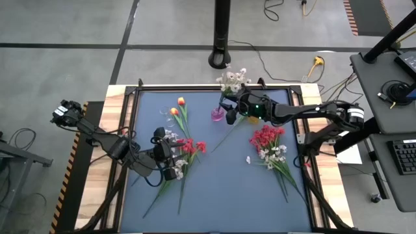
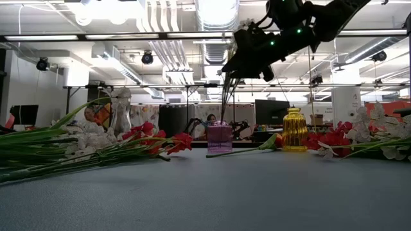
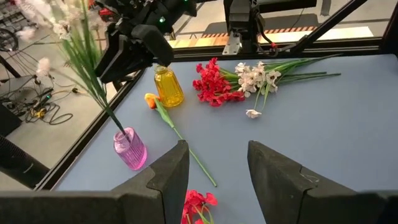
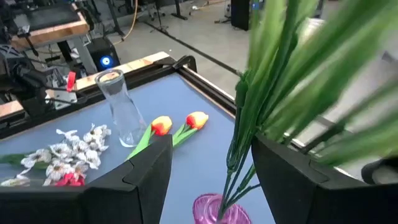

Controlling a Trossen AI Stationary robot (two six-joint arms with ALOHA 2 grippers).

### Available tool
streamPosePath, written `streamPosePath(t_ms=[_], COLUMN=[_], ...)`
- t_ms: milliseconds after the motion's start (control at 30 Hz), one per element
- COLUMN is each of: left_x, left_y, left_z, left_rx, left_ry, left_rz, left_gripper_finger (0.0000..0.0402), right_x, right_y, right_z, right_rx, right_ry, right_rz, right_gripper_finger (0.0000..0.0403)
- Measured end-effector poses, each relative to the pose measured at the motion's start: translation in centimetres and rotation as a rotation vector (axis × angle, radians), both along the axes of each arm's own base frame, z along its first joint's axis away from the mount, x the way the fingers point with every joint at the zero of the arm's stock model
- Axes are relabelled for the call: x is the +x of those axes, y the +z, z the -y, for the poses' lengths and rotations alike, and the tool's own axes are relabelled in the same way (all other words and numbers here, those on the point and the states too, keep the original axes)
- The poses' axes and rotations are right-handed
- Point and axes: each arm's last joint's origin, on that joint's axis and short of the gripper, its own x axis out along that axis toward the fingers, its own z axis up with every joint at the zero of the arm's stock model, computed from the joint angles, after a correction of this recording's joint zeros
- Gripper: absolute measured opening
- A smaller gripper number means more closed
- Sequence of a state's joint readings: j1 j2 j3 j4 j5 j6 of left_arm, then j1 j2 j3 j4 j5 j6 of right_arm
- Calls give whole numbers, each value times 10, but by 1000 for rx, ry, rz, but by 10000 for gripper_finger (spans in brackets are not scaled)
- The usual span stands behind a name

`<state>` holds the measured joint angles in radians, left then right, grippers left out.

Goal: Sort flowers into vase by color
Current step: Put the white flowers into the pink vase

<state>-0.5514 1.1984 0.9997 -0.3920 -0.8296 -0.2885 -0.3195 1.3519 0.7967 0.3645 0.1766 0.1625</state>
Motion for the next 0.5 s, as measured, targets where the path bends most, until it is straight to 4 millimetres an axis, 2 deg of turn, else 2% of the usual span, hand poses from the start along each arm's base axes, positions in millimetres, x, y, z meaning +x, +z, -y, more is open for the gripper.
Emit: streamPosePath(t_ms=[500], left_x=[0], left_y=[-1], left_z=[0], left_rx=[-3], left_ry=[3], left_rz=[-4], left_gripper_finger=[148], right_x=[-21], right_y=[14], right_z=[-20], right_rx=[76], right_ry=[19], right_rz=[-82], right_gripper_finger=[211])
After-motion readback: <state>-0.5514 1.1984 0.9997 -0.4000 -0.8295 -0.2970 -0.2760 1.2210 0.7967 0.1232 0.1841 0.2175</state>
